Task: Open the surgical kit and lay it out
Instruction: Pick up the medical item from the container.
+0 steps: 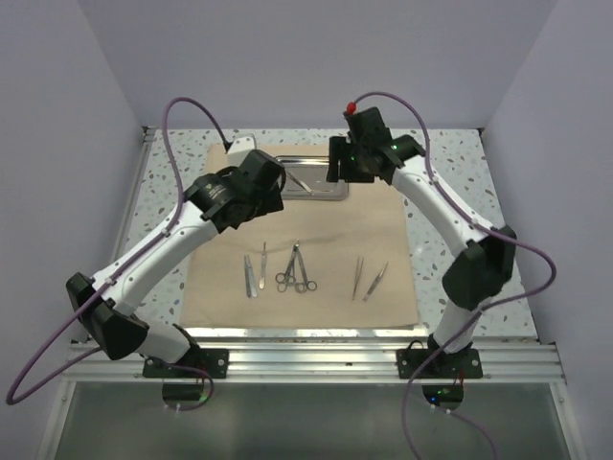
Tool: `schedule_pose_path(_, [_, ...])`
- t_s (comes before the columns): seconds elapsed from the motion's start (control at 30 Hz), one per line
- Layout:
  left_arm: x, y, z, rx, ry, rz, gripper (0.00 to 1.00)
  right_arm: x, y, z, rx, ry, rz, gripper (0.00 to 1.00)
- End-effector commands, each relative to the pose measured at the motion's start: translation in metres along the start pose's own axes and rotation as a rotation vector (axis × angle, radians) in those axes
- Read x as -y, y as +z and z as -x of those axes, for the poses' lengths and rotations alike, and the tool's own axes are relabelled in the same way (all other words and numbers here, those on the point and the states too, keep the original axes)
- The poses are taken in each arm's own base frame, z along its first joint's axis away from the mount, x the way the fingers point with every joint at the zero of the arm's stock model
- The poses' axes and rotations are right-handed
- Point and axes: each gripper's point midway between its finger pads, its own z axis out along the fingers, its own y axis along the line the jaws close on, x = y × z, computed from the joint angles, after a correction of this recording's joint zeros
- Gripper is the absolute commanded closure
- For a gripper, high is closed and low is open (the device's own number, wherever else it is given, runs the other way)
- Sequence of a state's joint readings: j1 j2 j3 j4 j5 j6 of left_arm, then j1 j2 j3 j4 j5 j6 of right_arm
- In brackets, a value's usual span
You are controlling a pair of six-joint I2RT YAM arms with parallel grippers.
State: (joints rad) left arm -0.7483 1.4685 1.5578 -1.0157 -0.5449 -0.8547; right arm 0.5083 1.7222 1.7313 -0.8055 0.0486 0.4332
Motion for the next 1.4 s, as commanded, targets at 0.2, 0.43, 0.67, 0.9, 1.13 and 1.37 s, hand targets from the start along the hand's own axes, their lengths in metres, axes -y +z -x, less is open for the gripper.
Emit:
schedule_pose_path(0.2, [-0.068,0.006,0.016,0.055,0.095,0.088,0.19,-0.042,0.112,0.051,-0.034,-0.065,0.082,0.37])
schedule_pose_path(0.43, [-0.091,0.028,0.020,0.014,0.076,0.032,0.19,-0.058,0.164,0.051,0.008,-0.065,0.138,0.35])
schedule_pose_path(0.67, [-0.103,0.043,0.011,-0.004,0.034,0.057,0.20,-0.053,0.208,0.040,0.017,-0.129,0.074,0.34])
schedule_pose_path(0.9, [-0.108,0.055,0.003,-0.063,-0.006,0.073,0.22,-0.045,0.243,0.049,0.100,-0.183,0.008,0.34])
schedule_pose_path(1.13, [-0.120,0.054,0.007,-0.061,-0.003,0.104,0.23,-0.041,0.276,0.021,0.064,-0.219,-0.018,0.34])
schedule_pose_path(1.37, [-0.132,0.057,0.009,-0.063,0.003,0.124,0.23,-0.050,0.286,0.006,0.065,-0.283,-0.042,0.37])
